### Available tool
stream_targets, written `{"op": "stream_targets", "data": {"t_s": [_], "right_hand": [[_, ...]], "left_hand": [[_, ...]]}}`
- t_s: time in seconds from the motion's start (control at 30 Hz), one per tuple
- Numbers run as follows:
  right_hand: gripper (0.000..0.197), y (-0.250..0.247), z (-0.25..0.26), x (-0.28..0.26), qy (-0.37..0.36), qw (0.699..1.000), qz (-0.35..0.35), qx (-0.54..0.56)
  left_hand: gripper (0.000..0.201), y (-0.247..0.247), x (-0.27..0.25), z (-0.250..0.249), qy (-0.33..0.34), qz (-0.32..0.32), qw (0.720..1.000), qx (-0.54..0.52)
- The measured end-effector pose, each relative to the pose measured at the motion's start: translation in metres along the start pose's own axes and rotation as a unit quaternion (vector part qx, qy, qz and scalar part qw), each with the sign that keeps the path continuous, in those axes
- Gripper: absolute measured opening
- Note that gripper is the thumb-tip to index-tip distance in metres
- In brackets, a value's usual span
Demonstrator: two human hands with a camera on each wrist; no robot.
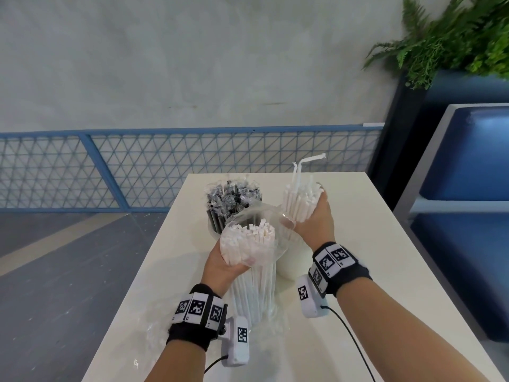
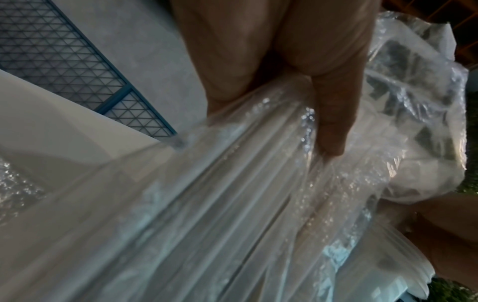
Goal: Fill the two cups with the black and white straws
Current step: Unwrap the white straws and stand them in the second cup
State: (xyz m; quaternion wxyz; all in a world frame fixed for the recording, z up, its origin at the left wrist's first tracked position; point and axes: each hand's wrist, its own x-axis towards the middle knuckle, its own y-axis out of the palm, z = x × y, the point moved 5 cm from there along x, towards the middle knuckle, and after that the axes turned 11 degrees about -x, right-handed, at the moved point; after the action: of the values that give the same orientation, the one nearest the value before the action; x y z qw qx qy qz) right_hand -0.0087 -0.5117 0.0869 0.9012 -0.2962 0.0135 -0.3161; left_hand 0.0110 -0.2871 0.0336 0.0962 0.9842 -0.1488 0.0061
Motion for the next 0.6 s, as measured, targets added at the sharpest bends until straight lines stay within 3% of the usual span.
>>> {"op": "stream_targets", "data": {"t_s": [0.1,0.23,0.47,0.6], "right_hand": [[0.087,0.008,-0.004,0.003,0.013,0.999,-0.004,-0.041],[0.068,0.007,-0.008,0.007,0.041,0.999,-0.018,-0.016],[0.053,-0.022,0.03,0.006,-0.057,0.997,-0.045,-0.04],[0.064,-0.022,0.033,0.003,-0.08,0.997,-0.014,0.009]], "left_hand": [[0.064,0.001,0.0,-0.001,0.001,0.003,1.0,0.005],[0.066,-0.002,0.001,-0.001,0.001,0.0,1.0,0.012],[0.074,-0.004,0.002,0.003,-0.014,-0.008,1.0,0.009],[0.078,-0.004,0.003,0.003,-0.019,-0.013,1.0,0.015]]}}
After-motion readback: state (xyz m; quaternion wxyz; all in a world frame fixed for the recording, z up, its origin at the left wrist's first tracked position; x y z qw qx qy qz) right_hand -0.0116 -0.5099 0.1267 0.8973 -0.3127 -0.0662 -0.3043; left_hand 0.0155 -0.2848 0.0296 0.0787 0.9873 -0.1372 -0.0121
